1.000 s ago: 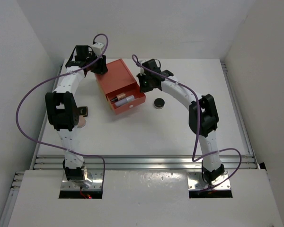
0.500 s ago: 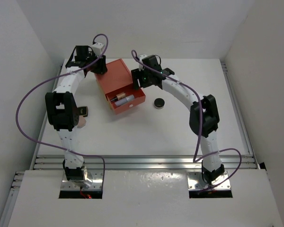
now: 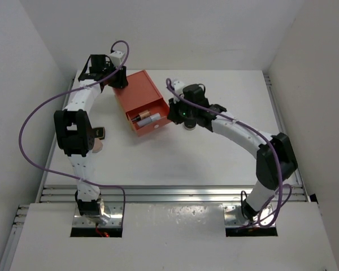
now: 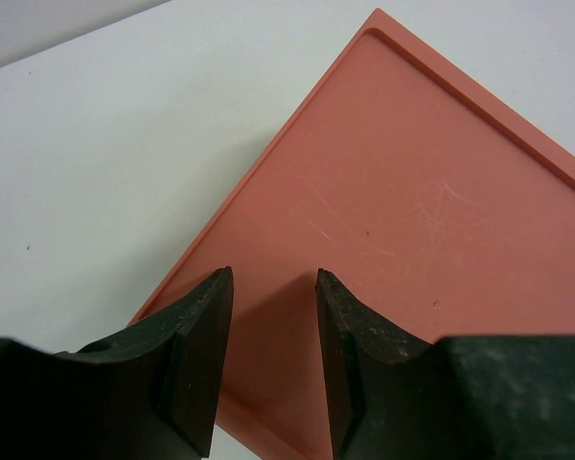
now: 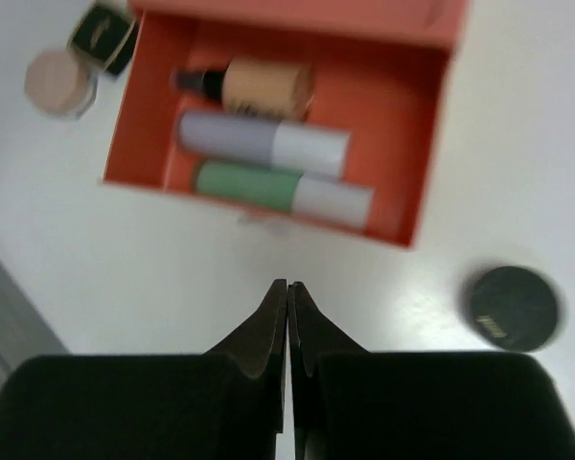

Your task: Organize the makeup

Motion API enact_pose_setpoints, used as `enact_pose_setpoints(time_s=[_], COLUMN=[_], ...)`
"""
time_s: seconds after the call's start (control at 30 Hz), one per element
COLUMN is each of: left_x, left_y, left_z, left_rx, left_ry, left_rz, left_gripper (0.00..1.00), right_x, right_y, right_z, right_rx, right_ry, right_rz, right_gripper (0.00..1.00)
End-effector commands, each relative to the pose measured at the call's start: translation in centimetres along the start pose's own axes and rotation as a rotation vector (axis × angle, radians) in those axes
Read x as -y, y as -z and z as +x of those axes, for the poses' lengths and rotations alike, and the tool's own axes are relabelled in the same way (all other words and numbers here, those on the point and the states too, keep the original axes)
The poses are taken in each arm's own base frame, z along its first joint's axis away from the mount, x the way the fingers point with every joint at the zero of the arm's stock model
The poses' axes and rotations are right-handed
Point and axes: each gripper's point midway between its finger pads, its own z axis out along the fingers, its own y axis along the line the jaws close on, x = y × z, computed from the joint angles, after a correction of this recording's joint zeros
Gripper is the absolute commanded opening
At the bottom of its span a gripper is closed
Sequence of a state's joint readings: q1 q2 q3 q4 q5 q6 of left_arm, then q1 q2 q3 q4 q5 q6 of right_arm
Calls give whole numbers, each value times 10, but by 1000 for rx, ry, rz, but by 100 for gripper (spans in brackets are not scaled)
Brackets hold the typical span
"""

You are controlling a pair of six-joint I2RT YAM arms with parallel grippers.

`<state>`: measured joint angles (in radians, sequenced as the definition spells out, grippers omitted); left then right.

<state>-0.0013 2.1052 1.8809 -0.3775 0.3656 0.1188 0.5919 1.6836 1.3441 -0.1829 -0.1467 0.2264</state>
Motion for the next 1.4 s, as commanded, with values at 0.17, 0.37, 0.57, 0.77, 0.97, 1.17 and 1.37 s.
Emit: enact_pose_setpoints(time_s=[0.17,0.37,0.57,0.77,0.97,1.17,1.37], left_x=[10,11,11,12,12,14,18], left_y=[-6,-6,-4,-4,-4,-4,-1], left_z=[65,69,65,69,73,70,65], left_rx=[-197,-206,-197,-206,-214,-212,-210], left_ry=[79,83,79,83,86,87,120], left_rz=[17,19,17,19,20,29,39], left_gripper=[46,46,46,46,46,46,54], right_x=[-37,-36,-22,-14,0,-4,-8], right_y=[-48,-84,-114,-142,-161,-152,-125], right_z=[39,-8,-25,-29,-32,-32,7], right_rx=[-23,114,165,217,253,233,161], right_ry=[-70,-29,-25,-62,-72,-53,-56], right_rz=[-166,-168,-116,-85,-30,-54,-53], right_gripper=[0,0,0,0,0,0,14])
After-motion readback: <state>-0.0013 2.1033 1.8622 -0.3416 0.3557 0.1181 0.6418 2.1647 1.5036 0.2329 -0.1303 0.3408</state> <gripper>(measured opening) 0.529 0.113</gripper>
